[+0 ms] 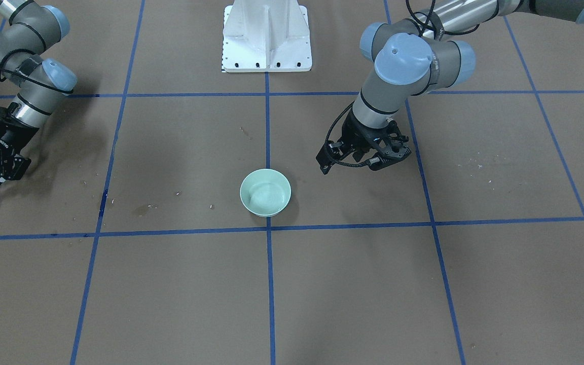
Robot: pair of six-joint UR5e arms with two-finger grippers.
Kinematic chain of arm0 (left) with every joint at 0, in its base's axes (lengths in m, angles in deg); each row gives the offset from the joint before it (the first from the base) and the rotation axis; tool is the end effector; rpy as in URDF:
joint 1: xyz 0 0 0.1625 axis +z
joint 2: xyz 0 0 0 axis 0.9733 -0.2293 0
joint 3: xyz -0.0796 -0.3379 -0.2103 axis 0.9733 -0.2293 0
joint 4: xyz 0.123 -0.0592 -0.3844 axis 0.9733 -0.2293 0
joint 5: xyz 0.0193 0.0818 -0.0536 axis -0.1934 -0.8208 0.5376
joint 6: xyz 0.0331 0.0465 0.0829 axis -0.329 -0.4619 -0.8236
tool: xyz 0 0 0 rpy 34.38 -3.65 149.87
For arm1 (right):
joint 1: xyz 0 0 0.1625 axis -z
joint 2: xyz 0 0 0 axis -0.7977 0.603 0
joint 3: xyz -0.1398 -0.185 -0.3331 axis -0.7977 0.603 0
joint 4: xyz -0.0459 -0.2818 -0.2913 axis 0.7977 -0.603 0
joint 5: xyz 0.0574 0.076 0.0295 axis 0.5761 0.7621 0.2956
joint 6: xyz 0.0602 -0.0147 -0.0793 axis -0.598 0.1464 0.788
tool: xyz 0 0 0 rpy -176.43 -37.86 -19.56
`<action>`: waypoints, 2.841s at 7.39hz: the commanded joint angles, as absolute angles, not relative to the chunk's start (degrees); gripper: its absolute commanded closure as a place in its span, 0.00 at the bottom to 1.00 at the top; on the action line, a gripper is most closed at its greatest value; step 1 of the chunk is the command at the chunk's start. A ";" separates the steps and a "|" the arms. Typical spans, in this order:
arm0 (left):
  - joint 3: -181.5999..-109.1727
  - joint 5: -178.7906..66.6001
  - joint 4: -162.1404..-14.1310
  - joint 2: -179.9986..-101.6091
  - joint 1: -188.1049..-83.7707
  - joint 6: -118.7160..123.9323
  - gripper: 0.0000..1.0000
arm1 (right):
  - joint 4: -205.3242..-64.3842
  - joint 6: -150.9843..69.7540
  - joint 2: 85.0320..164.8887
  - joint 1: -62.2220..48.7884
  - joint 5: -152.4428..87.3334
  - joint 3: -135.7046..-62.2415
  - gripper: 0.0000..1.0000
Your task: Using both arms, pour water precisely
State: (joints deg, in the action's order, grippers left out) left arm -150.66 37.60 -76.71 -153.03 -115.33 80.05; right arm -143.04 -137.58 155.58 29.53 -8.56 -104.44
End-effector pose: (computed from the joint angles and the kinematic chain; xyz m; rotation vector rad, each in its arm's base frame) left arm 0.4519 -0.4763 0.2450 -0.1048 0.9978 -0.4483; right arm -0.3010 -0.3502 0.6438 0.7715 -0.0520 0.7976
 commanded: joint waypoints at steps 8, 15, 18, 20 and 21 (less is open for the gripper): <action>-150.66 37.60 -76.71 -153.03 -114.98 80.07 0.00 | -142.57 -135.03 151.83 25.68 -8.56 -99.49 0.01; -150.66 37.68 -76.71 -153.11 -114.89 80.07 0.00 | -142.57 -135.38 151.66 25.14 -9.26 -98.79 0.24; -150.74 37.68 -76.71 -153.11 -114.89 80.07 0.00 | -142.57 -134.51 151.39 24.00 -9.26 -99.67 0.97; -150.74 37.68 -76.71 -153.11 -114.89 80.07 0.00 | -142.57 -131.10 151.30 21.20 -10.13 -102.20 1.00; -150.74 37.68 -76.71 -153.11 -114.89 80.07 0.00 | -142.57 -126.99 151.57 19.19 -10.40 -104.13 1.00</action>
State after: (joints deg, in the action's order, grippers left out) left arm -150.74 37.68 -76.71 -153.12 -114.89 80.08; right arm -142.57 -131.02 151.37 21.49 -9.99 -101.82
